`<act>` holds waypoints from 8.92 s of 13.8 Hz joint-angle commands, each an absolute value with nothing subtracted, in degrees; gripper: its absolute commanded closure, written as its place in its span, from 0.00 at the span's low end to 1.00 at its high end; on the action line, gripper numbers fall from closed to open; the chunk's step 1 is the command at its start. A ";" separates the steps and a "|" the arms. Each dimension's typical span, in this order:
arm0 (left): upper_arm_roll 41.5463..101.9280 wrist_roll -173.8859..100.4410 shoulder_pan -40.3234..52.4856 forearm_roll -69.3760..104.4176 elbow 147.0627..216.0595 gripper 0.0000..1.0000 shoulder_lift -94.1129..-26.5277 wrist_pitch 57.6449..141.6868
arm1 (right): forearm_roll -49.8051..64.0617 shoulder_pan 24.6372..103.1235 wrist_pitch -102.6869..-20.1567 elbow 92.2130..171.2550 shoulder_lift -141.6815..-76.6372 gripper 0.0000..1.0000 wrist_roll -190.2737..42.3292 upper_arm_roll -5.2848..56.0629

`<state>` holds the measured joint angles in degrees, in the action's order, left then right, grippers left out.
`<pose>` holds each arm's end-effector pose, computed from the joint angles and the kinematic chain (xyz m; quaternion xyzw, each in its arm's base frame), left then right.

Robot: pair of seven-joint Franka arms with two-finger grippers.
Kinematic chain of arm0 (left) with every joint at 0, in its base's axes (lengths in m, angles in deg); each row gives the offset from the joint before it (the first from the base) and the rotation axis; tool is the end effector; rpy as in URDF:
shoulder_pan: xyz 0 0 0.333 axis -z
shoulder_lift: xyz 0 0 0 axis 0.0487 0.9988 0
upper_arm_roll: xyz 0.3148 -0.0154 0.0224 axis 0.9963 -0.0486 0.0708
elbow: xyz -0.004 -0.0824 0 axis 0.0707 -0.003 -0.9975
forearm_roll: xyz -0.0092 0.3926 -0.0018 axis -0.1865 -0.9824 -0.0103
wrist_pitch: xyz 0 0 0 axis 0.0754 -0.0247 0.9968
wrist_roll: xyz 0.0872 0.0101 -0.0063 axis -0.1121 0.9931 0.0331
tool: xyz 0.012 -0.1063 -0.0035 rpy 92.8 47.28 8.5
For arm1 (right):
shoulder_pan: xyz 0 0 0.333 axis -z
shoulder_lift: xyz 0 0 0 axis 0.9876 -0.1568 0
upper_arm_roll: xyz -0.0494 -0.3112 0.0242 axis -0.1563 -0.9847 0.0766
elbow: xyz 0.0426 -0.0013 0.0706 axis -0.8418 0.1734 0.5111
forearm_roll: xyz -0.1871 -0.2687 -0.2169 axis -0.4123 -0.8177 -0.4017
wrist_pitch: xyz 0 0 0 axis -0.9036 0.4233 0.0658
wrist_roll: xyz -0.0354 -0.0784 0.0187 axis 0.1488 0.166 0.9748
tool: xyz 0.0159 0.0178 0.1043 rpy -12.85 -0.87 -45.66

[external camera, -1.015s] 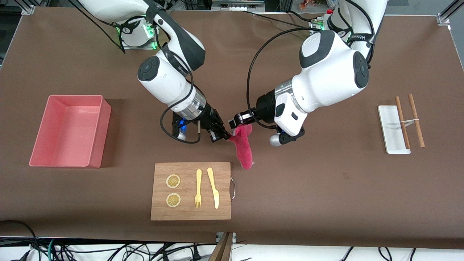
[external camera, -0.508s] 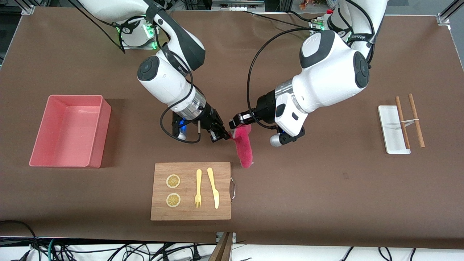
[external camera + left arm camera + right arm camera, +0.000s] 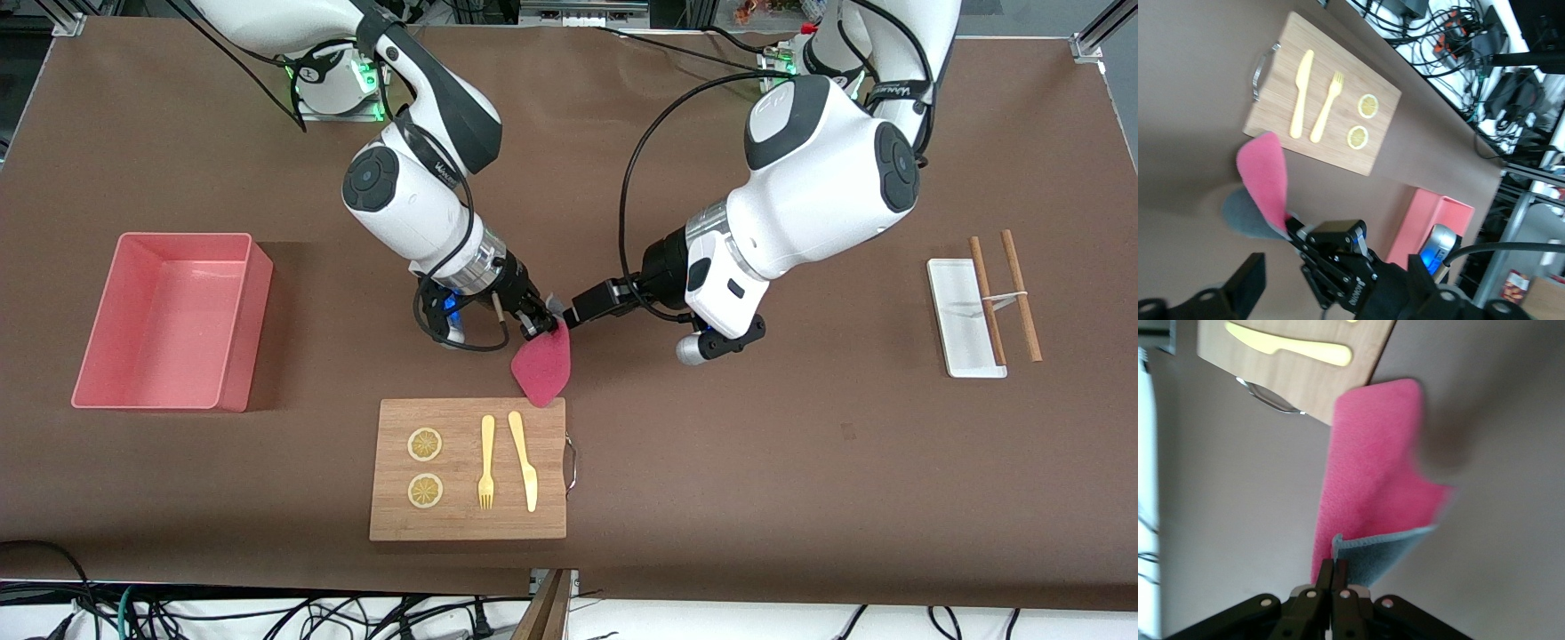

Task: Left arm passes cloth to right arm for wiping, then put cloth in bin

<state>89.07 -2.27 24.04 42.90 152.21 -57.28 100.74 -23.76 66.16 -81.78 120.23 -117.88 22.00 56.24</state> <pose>0.6384 -0.3665 0.5304 0.9238 0.2021 -0.0289 0.3238 0.5893 0.4236 0.3919 -0.8440 0.4883 0.0701 0.2106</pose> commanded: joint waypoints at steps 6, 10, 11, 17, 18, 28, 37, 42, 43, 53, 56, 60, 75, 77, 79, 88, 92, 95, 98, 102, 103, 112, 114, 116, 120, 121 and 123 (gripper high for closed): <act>89.18 -19.56 16.39 22.16 152.60 0.00 -62.47 82.20 | -23.48 66.65 -62.81 120.60 -113.13 1.00 14.56 57.03; 89.27 -33.66 9.00 18.40 152.51 0.00 -62.56 72.35 | -23.04 66.74 -51.90 120.60 -109.26 1.00 11.66 58.52; 89.18 -35.86 8.81 14.46 152.34 0.00 -62.56 70.59 | -22.86 66.74 -51.19 120.60 -108.73 1.00 11.66 59.39; 88.74 -37.63 9.25 5.28 150.07 0.00 -63.27 63.36 | -23.92 68.93 -56.53 127.88 -112.23 1.00 5.25 58.88; 88.74 -37.72 9.42 5.63 148.14 0.00 -63.18 63.28 | -24.35 69.20 -57.76 128.59 -112.93 1.00 3.76 57.92; 88.57 -36.94 4.43 8.24 163.70 0.00 -73.60 72.46 | -26.55 71.92 -57.96 132.38 -115.67 1.00 -35.66 35.97; 86.72 -44.32 -2.09 9.15 181.34 0.00 -86.12 82.26 | -26.55 74.39 -51.90 128.27 -113.64 1.00 -62.89 23.98; 86.46 -44.32 -1.91 5.72 180.99 0.00 -85.94 82.26 | -26.47 73.34 -53.72 127.37 -115.13 1.00 -41.47 33.02; 86.55 -44.23 -1.91 5.80 180.99 0.00 -85.94 82.17 | -26.47 73.07 -55.04 127.37 -115.40 1.00 -37.34 34.78; 86.55 -43.79 -2.53 9.32 180.81 0.00 -85.77 81.47 | -25.76 66.84 -72.79 127.28 -119.53 1.00 -2.96 51.04; 86.46 -43.79 -2.53 9.32 180.81 0.00 -85.77 81.38 | -25.76 65.69 -77.97 127.20 -120.85 1.00 4.69 54.12; 86.55 -43.97 -2.62 9.32 180.81 0.00 -85.77 81.38 | -26.47 69.10 -71.68 127.19 -120.15 1.00 -4.91 53.69; 86.46 -43.96 -2.53 9.32 180.73 0.00 -85.77 81.29 | -26.64 74.74 -43.81 126.84 -111.01 1.00 -61.08 26.20; 86.46 -43.96 -2.53 9.32 180.73 0.00 -85.77 81.29 | -26.73 74.74 -40.48 125.27 -109.43 1.00 -63.84 24.60; 86.46 -43.96 -2.53 9.32 180.73 0.00 -85.77 81.29 | -28.74 74.74 -31.37 118.01 -108.81 1.00 -63.67 24.77; 86.46 -43.96 -2.53 9.32 180.73 0.00 -85.77 81.29 | -34.90 76.58 -8.55 99.42 -107.49 1.00 -85.68 14.16; 86.46 -43.96 -2.44 9.32 180.73 0.00 -85.77 81.29 | -37.19 78.07 -17.40 106.78 -108.46 1.00 -90.56 12.21; 86.55 -44.14 -2.53 9.32 180.73 0.00 -85.77 80.59 | -35.70 78.52 -25.57 112.58 -111.09 1.00 -89.60 12.21; 86.46 -44.14 -2.53 9.32 180.73 0.00 -85.77 80.50 | -31.49 78.52 -34.54 118.91 -113.37 1.00 -87.49 12.21; 86.46 -44.14 -2.53 9.32 180.73 0.00 -85.77 80.41 | -27.87 78.43 -48.86 126.48 -117.15 1.00 -87.40 12.38; 86.55 -44.23 -2.53 9.32 180.73 0.00 -85.77 80.41 | -26.65 78.43 -52.73 127.97 -118.20 1.00 -87.40 12.56; 86.46 -44.23 -2.53 9.32 180.73 0.00 -85.77 80.41 | -24.27 79.66 -55.09 128.78 -112.27 0.00 -88.01 12.56; 86.55 -44.23 -2.53 9.32 180.73 0.00 -85.77 80.41 | -24.70 79.66 -45.34 124.58 -107.69 0.00 -87.66 12.73; 86.55 -44.23 -2.53 9.32 180.73 0.00 -85.77 80.41 | -25.23 79.40 -37.42 120.18 -104.78 0.00 -85.05 13.78; 86.46 -44.23 -2.53 9.32 180.73 0.00 -85.77 80.41 | -34.43 79.57 -33.34 119.11 -96.17 0.00 -76.32 24.83; 86.46 -44.23 -2.53 9.32 180.73 0.00 -85.77 80.41 | -36.12 79.57 -33.34 119.54 -94.59 0.00 -76.41 26.86; 86.55 -44.23 -2.53 9.32 180.73 0.00 -85.77 80.41 | -36.40 79.83 -32.47 119.46 -91.34 0.00 -76.67 28.73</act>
<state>86.80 -43.02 -2.01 8.34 180.50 -85.07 80.98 -35.13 78.83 -33.57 118.51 -94.69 -76.54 27.31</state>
